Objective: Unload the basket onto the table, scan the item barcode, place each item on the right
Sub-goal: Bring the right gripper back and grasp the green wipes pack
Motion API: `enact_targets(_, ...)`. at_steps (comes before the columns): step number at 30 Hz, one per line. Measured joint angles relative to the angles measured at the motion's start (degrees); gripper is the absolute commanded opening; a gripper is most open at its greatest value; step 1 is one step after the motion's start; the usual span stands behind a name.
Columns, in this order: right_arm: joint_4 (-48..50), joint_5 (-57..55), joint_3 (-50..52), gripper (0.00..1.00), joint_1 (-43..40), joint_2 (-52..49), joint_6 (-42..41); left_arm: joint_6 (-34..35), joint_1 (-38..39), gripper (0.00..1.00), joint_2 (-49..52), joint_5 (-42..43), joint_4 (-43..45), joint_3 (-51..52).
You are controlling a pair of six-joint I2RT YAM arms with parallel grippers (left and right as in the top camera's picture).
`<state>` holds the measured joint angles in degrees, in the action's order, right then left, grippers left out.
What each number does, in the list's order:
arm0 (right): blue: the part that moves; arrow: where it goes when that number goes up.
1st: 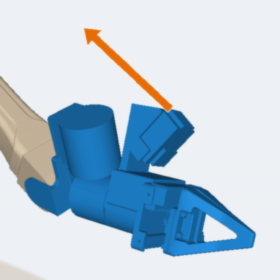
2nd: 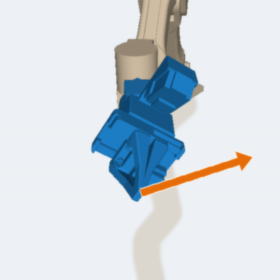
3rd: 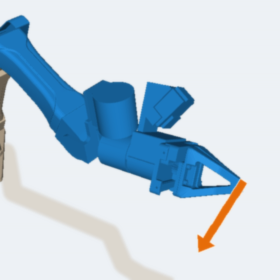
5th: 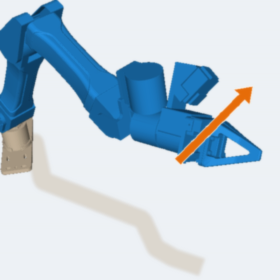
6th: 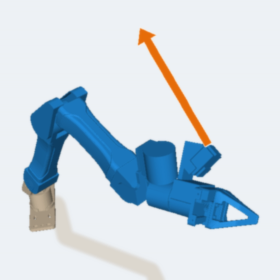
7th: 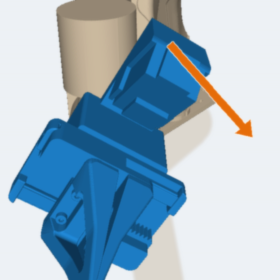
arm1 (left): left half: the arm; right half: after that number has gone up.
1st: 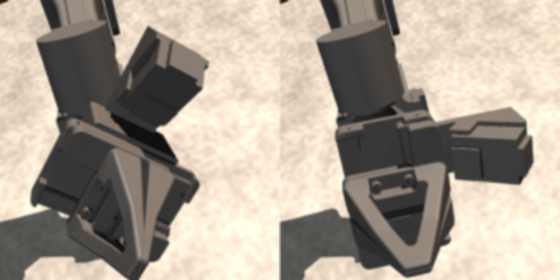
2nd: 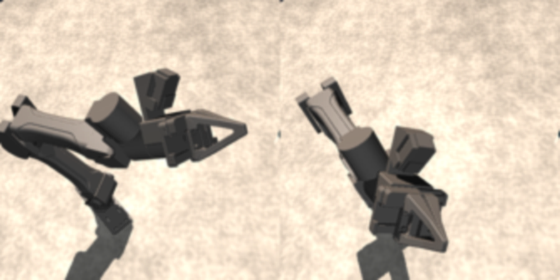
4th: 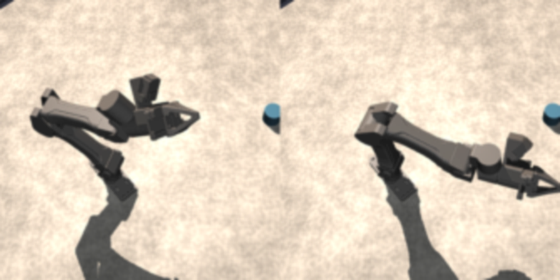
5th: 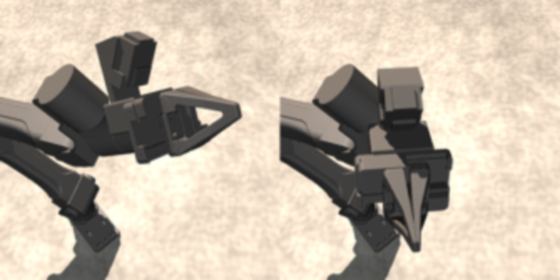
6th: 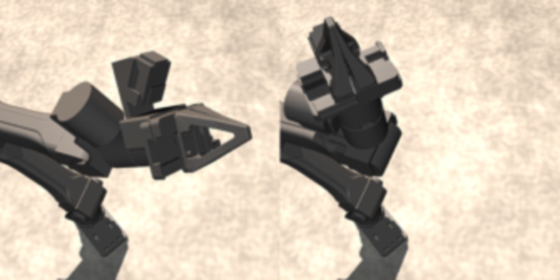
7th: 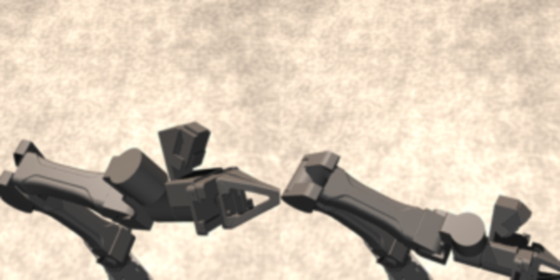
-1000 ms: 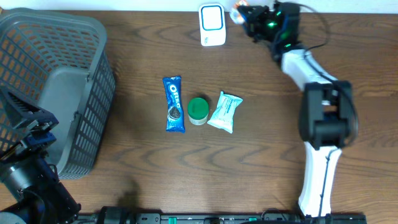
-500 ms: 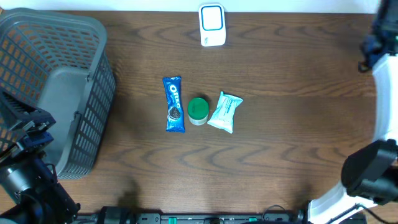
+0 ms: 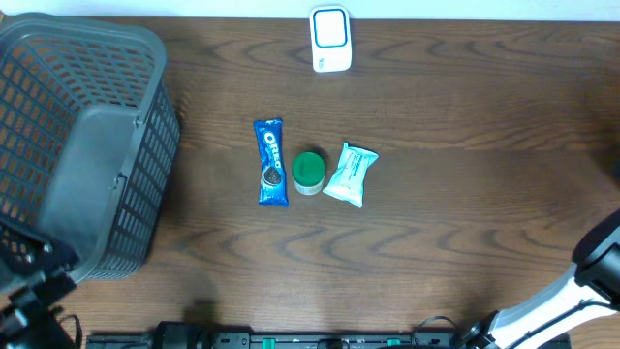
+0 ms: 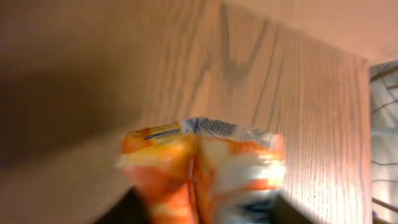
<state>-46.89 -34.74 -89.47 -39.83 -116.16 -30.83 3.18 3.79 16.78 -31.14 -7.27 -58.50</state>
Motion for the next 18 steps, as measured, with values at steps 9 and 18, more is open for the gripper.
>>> enact_targets(9, -3.1, 10.8, -4.2, 0.99, -1.4, 0.9, 7.4, 0.0, 0.0, 0.98, -4.8, 1.3, 4.1, 8.4)
enact_targets(18, -8.0, 35.0, -10.1, 0.99, 9.3, 15.0, 9.7, 0.0, 0.0, 0.98, -9.5, 2.0, 4.9, 12.5)
